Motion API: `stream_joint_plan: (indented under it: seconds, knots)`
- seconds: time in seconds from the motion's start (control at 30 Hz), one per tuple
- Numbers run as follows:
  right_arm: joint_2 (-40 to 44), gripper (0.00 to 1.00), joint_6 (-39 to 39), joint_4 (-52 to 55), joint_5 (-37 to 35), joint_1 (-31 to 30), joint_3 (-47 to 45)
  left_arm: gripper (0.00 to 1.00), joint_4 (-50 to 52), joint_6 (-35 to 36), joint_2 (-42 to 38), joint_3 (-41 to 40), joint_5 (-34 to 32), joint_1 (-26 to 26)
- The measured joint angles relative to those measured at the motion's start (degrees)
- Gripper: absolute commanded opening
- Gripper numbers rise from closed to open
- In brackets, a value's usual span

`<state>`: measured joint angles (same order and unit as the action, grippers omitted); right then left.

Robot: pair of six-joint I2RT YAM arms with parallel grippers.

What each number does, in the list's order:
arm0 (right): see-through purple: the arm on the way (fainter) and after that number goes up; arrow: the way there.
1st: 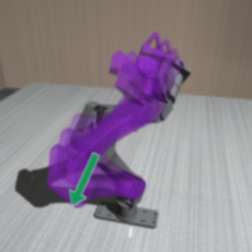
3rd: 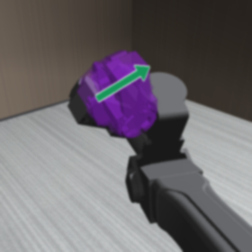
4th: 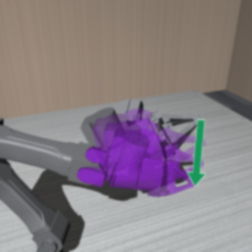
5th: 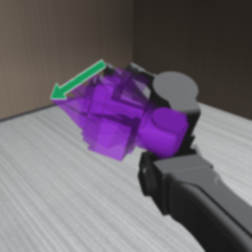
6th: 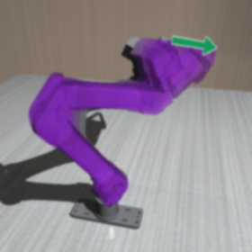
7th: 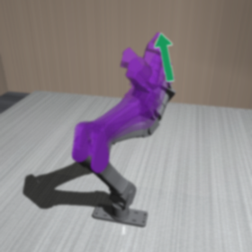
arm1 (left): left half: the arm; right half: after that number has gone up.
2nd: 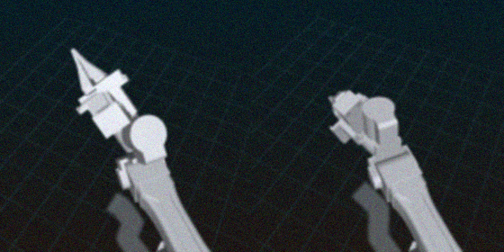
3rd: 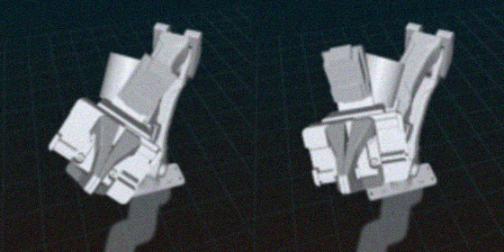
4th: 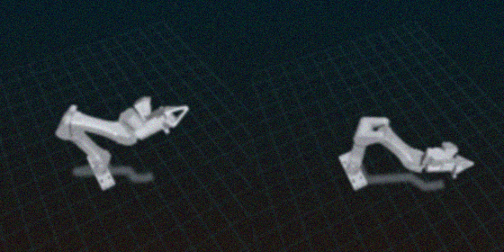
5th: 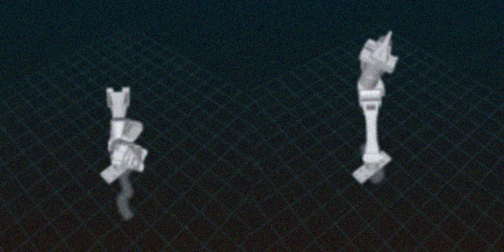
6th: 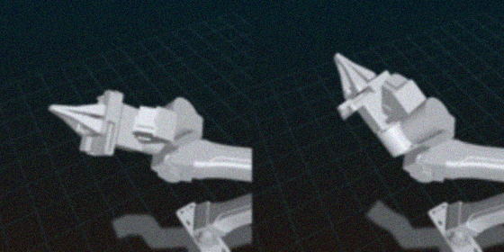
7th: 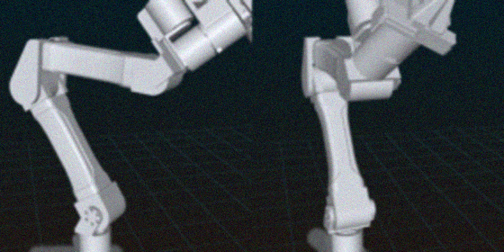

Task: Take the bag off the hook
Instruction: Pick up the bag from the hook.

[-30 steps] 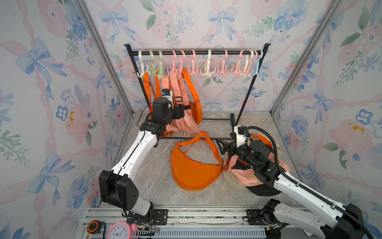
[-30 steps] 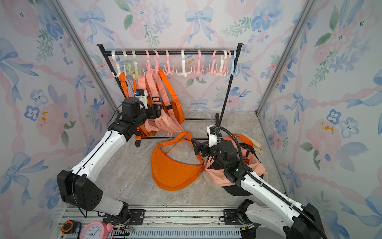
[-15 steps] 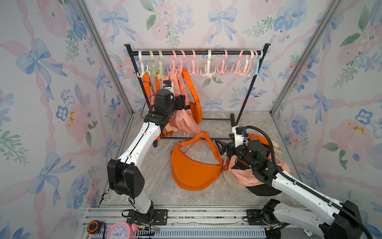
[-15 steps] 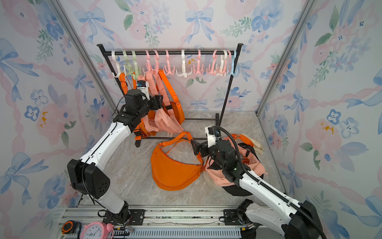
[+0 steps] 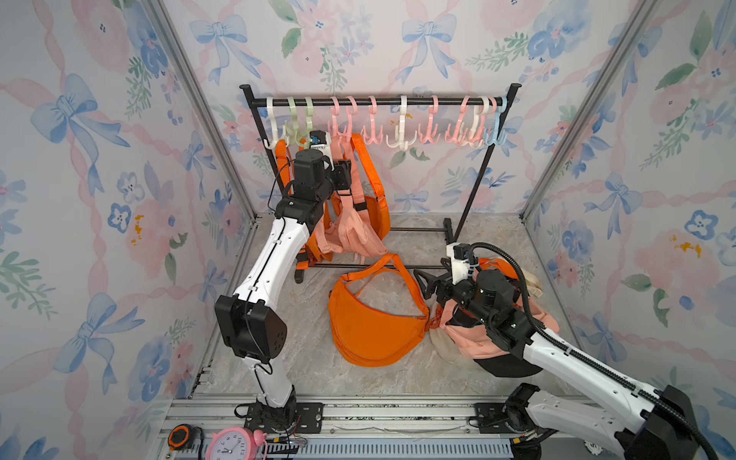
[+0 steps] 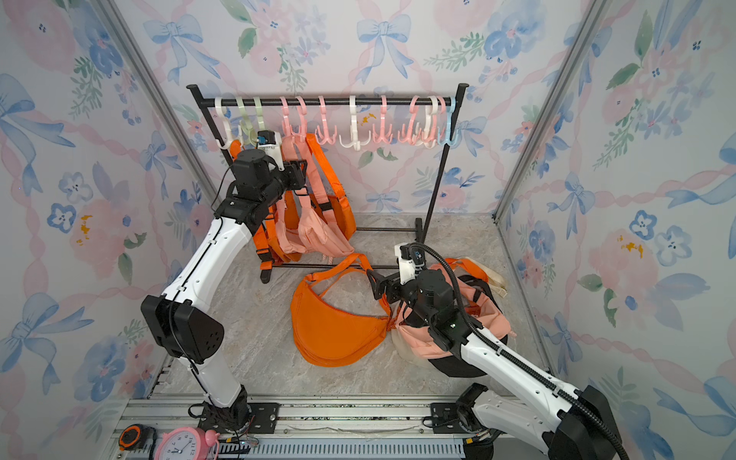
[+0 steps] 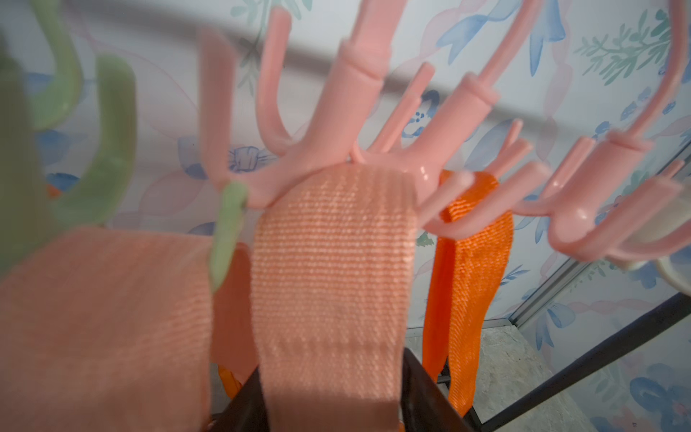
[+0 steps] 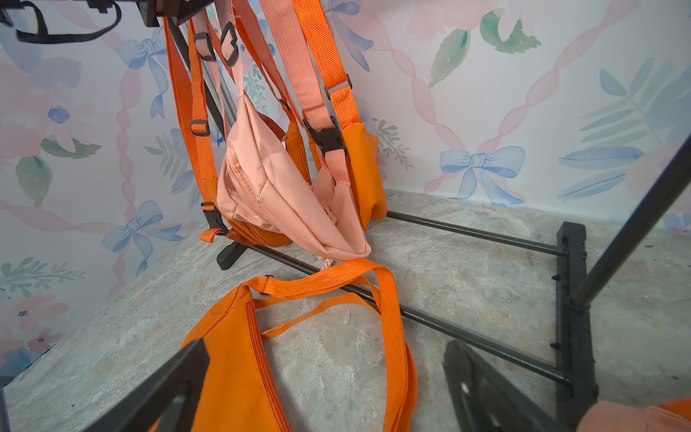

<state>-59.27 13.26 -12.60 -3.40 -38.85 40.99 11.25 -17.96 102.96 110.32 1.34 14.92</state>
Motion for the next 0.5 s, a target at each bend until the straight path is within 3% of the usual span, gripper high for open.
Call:
stream_joint_plan:
  seconds: [0.17, 0.27, 0.5]
  knots:
    - [0.0, 1.00, 0.0, 0.0, 0.0, 0.0, 0.0, 0.21, 0.9, 0.0, 0.3, 0.0, 0.5, 0.0]
    - [-0.1, 1.00, 0.0, 0.0, 0.0, 0.0, 0.0, 0.02, 0.9, 0.0, 0.3, 0.0, 0.7, 0.0]
    - [-5.4, 0.99, 0.0, -0.6, 1.7, 0.0, 2.8, 0.00, 0.9, 0.2, -0.2, -0.2, 1.2, 0.0]
